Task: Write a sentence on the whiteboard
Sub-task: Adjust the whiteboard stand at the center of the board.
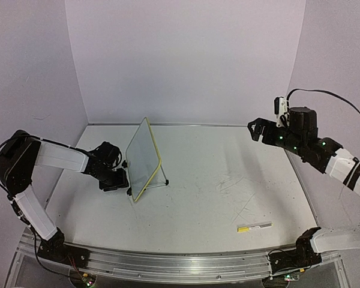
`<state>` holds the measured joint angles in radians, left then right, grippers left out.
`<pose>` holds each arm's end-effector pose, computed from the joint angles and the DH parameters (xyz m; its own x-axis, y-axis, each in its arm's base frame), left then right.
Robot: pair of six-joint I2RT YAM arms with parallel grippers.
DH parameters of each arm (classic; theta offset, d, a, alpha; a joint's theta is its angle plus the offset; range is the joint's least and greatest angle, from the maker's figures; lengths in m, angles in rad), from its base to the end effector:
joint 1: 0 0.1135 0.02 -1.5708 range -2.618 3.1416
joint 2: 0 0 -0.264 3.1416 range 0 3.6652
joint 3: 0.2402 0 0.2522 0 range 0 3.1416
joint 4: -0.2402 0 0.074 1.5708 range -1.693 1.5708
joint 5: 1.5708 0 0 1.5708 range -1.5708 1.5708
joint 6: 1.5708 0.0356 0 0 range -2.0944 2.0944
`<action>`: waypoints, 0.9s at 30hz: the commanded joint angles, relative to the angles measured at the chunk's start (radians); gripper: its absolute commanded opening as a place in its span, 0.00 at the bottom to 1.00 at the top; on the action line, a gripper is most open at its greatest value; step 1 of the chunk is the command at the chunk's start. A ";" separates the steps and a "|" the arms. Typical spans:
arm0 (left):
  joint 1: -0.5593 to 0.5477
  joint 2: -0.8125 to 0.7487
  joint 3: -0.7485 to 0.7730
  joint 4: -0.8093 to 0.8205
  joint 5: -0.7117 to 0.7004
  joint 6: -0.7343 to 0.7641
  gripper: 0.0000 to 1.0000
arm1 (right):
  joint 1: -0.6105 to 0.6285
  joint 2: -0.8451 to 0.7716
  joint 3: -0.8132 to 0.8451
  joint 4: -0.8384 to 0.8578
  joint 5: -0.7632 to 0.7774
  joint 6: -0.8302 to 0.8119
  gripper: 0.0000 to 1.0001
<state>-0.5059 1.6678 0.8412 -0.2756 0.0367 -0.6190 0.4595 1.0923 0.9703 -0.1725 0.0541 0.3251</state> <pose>0.2663 -0.1490 0.1389 -0.9250 -0.1504 -0.3488 -0.0466 0.9563 -0.2887 0.2283 0.1108 0.3458 -0.3732 0.1712 -0.9118 -0.2926 0.9109 0.2908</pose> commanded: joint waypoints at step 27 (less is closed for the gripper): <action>-0.418 0.167 0.134 0.328 0.141 -0.234 0.39 | 0.040 0.248 0.004 0.086 -0.327 0.147 0.98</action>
<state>-0.8523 1.7915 0.9237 -0.0982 0.1188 -0.8133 0.4669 1.3220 0.9703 -0.1233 -0.1983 0.4649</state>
